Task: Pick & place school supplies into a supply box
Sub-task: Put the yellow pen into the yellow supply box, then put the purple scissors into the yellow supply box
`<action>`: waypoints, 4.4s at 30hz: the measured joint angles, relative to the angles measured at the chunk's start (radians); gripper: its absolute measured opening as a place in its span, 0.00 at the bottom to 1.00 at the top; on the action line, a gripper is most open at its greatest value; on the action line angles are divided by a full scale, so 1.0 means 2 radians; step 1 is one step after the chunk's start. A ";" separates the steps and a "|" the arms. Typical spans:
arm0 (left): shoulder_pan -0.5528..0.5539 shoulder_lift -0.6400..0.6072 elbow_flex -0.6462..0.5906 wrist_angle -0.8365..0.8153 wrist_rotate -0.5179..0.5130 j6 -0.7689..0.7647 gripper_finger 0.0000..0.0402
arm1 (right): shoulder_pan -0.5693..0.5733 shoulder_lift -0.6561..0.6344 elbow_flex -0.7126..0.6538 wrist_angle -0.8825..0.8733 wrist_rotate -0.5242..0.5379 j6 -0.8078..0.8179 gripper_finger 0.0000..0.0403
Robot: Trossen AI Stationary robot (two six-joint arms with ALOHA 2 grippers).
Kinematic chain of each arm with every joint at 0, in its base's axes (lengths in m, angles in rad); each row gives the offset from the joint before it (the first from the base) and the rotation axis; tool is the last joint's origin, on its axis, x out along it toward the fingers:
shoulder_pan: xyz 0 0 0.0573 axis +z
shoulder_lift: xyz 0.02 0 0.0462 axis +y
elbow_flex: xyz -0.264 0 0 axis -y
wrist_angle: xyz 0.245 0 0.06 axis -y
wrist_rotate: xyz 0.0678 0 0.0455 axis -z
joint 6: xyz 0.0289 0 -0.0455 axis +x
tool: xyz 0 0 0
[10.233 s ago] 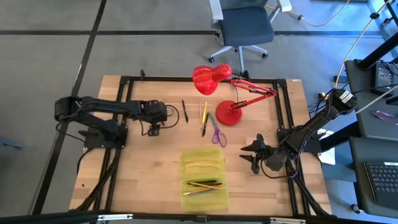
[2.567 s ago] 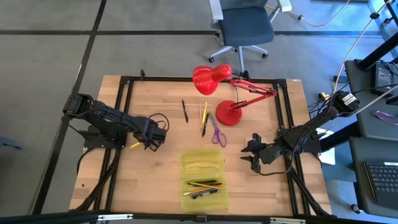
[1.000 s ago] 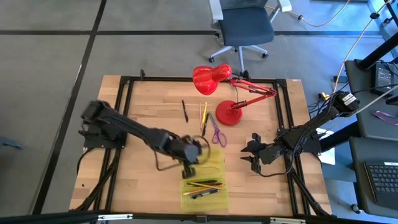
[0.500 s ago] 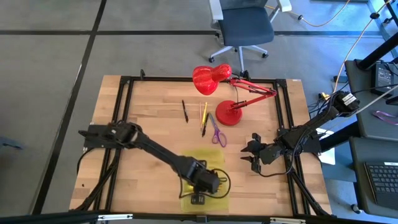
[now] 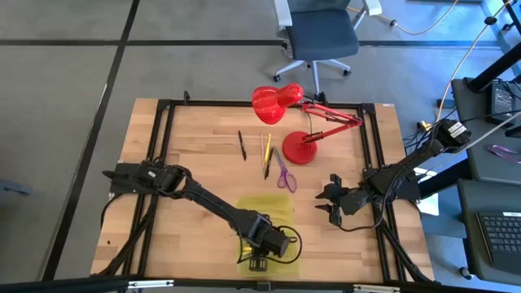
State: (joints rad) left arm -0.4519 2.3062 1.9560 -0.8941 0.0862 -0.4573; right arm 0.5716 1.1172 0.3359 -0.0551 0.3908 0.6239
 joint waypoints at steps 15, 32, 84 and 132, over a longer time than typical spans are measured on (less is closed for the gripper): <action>0.001 -0.001 0.000 -0.001 0.000 0.014 0.21 | 0.000 0.000 0.000 0.001 0.000 0.001 0.43; 0.034 -0.200 -0.139 0.046 -0.212 0.066 0.27 | 0.000 0.000 0.000 0.079 0.003 -0.002 0.43; 0.059 -0.471 -0.864 0.919 -0.245 0.140 0.26 | -0.005 0.000 0.000 0.238 0.166 -0.015 0.43; 0.059 -0.471 -0.864 0.916 -0.213 0.187 0.26 | -0.190 0.320 0.323 -0.147 -0.011 0.250 0.49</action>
State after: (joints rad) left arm -0.3340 1.3648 0.2279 0.9379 -0.3389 -0.0830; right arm 0.1913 1.7580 0.9813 -0.3489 0.3679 1.1237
